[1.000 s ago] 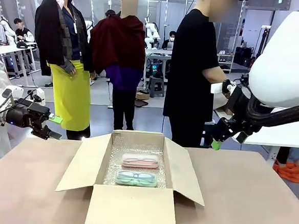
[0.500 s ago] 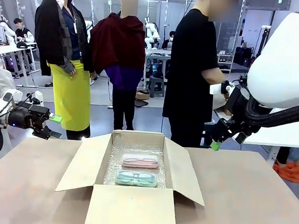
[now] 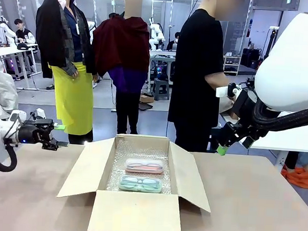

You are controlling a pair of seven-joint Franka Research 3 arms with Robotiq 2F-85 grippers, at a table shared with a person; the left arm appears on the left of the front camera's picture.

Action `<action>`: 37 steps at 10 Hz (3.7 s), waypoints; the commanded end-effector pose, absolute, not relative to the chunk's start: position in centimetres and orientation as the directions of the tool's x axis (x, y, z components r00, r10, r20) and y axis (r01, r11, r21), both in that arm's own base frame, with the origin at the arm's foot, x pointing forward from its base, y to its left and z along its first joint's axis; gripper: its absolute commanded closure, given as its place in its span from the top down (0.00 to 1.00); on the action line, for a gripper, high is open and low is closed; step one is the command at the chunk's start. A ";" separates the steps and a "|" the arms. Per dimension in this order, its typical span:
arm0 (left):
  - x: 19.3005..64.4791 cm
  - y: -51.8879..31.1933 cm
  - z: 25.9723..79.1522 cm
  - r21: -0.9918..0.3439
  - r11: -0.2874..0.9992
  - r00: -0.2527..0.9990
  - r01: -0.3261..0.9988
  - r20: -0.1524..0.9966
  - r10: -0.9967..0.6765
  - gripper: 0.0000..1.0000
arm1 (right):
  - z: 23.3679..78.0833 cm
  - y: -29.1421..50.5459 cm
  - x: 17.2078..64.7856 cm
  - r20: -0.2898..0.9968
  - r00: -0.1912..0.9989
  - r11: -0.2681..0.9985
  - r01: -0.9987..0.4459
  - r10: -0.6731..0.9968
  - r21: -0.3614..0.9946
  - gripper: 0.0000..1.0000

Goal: Pack the glasses set securely to prepare it for shipping.
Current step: Position the Package Box on the left side of the table.

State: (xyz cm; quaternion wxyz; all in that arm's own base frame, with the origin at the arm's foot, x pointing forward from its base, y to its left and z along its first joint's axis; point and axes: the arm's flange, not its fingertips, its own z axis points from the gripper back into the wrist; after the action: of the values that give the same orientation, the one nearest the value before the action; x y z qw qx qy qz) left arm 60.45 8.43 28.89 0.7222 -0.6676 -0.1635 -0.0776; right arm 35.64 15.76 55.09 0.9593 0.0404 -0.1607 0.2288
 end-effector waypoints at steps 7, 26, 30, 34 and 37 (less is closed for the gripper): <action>63.2 3.1 23.5 -0.972 0.122 0.968 0.200 0.215 0.130 1.00 | 55.1 15.7 35.8 0.337 0.833 0.885 -0.465 0.440 -0.005 1.00; 56.6 1.6 24.4 -0.972 0.003 0.969 0.235 0.234 0.078 0.00 | 55.1 15.7 35.8 0.337 0.833 0.885 -0.465 0.440 -0.005 1.00; 56.0 6.8 26.0 -0.981 0.051 0.981 0.189 0.190 0.027 0.00 | 55.1 15.7 35.8 0.337 0.833 0.885 -0.465 0.440 -0.005 1.00; 54.3 17.9 27.2 -0.970 0.129 0.968 0.205 0.220 0.120 0.00 | 55.1 15.7 35.8 0.337 0.833 0.885 -0.465 0.440 -0.005 1.00; 53.6 24.4 27.9 -0.959 0.193 0.968 0.209 0.231 0.102 0.00 | 55.1 15.7 35.8 0.337 0.833 0.885 -0.465 0.440 -0.005 1.00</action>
State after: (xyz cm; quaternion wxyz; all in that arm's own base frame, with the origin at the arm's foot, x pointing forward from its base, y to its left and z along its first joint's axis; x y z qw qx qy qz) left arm 52.94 23.60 27.71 0.7619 -0.6328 -0.1364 -0.0226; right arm 35.66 15.72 55.11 0.9592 0.0407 -0.1610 0.2287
